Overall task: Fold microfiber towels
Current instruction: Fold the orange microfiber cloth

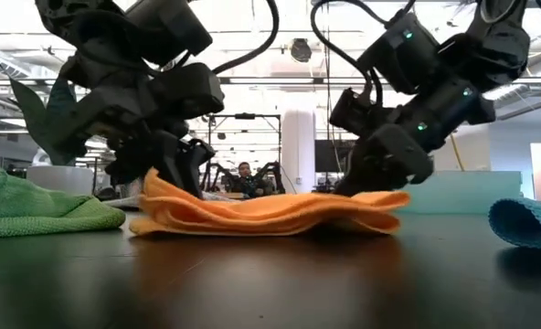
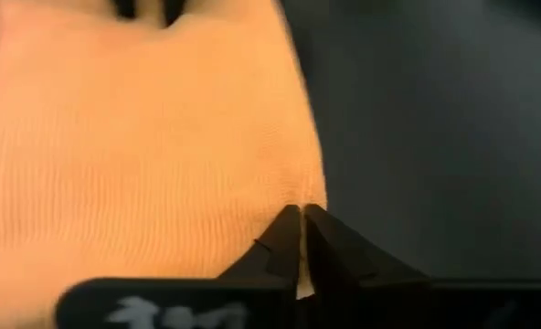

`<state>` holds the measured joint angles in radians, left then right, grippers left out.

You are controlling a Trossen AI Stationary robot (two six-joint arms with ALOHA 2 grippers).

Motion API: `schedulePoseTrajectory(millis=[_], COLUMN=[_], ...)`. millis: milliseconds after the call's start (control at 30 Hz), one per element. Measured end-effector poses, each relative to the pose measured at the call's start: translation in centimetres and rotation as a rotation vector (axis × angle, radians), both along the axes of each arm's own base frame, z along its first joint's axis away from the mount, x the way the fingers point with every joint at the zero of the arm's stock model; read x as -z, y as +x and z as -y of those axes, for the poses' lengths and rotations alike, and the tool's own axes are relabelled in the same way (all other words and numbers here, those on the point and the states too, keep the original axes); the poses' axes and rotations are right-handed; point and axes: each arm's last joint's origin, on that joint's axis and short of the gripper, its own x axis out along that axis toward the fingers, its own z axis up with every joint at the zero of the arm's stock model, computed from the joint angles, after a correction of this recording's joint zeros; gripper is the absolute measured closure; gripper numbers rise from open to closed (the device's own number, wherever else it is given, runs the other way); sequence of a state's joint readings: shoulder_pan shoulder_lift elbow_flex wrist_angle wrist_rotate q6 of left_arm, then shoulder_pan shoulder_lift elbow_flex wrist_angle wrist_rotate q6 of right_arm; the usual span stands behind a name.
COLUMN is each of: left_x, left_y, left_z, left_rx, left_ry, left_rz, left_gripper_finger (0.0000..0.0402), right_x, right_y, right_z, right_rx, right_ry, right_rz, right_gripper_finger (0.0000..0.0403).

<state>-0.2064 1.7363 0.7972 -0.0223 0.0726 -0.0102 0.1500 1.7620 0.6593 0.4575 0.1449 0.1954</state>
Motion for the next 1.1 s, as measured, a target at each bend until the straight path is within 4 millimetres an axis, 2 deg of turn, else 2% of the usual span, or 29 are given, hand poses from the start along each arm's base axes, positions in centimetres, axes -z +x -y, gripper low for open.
schedulePoseTrajectory(millis=[133,233,333,433,567,667,833,967,1100], left_x=[-0.7,-2.1,-3.2,-3.8,-2.7,-1.4,0.8,0.9,-1.0], left_y=[0.0,0.1,0.4,0.9,1.8,2.3,2.4,2.7,2.4], left_z=[-1.5,-2.8,-3.6,-3.4,-2.3,-1.8,-2.6,-3.7,-4.7], left_rx=[0.002,-0.055,-0.075,-0.038,0.011,0.01,-0.039,0.006,-0.021], left_ry=[0.07,0.093,0.072,0.004,-0.076,-0.073,-0.002,0.059,0.069], left_rz=[0.025,0.094,0.154,0.225,0.269,0.255,0.188,0.217,0.253], left_gripper_finger=[0.0287,0.0287,0.0287,0.0287,0.0287,0.0287,0.0287,0.0287,0.0287], right_x=[-0.4,-1.3,-3.3,-4.6,-5.1,-4.5,-3.6,-3.9,-5.2], right_y=[-1.5,-3.1,-3.7,-4.2,-4.1,-4.1,-4.7,-5.1,-5.3], right_z=[-1.7,-3.2,-4.8,-5.8,-5.8,-5.4,-5.4,-6.0,-6.3], right_rx=[0.094,0.213,0.214,0.173,0.154,0.158,0.148,0.08,0.017], right_ry=[-0.022,-0.049,0.023,0.057,0.041,0.05,0.141,0.175,0.158], right_rz=[-0.098,-0.103,-0.018,0.032,0.059,0.009,-0.115,-0.143,-0.08], right_gripper_finger=[0.0392,0.04,0.0398,0.0392,0.0377,0.0355,0.0306,0.0279,0.0274])
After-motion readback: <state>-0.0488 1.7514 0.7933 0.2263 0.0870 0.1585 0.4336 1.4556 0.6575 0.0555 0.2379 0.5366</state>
